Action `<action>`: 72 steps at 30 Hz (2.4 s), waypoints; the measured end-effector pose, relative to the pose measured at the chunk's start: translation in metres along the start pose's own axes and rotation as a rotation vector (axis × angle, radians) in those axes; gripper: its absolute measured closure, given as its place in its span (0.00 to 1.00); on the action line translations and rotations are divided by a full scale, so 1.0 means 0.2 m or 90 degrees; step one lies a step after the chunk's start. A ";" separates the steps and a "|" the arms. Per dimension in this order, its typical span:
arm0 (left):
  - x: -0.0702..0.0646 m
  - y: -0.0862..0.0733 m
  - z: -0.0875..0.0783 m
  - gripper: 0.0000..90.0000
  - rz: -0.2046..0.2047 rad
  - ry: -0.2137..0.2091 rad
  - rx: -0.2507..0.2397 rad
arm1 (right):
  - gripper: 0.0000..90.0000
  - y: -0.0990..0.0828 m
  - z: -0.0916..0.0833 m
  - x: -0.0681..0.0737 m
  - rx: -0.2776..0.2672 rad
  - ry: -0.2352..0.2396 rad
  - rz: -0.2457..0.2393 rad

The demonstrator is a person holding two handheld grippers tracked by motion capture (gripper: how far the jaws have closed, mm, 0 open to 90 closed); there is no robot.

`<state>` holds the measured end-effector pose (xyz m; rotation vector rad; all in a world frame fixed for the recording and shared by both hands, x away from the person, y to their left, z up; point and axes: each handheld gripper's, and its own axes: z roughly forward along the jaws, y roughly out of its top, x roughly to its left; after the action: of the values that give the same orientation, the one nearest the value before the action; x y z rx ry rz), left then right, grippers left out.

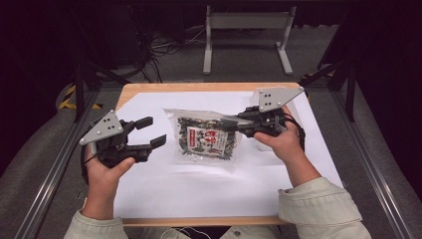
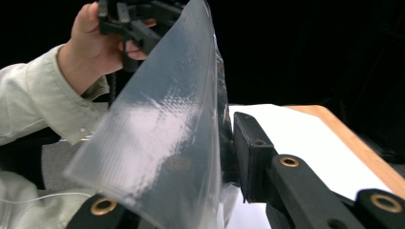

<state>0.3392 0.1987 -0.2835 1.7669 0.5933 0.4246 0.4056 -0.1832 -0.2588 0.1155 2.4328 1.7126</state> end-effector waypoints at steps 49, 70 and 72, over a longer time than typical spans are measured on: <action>0.30 -0.43 0.15 0.25 -0.040 0.055 0.082 | 0.85 0.06 -0.56 -0.39 -0.009 -0.245 0.072; 0.35 -0.53 0.18 0.09 -0.069 0.061 0.150 | 0.85 -0.01 -0.73 -0.50 0.008 -0.340 0.088; 0.35 -0.54 0.18 0.08 -0.073 0.062 0.153 | 0.85 -0.02 -0.74 -0.50 0.010 -0.346 0.091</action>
<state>0.3977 0.2353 -0.3975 1.9357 0.8390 0.3728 0.4785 -0.3374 -0.2043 0.6753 2.0676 1.4639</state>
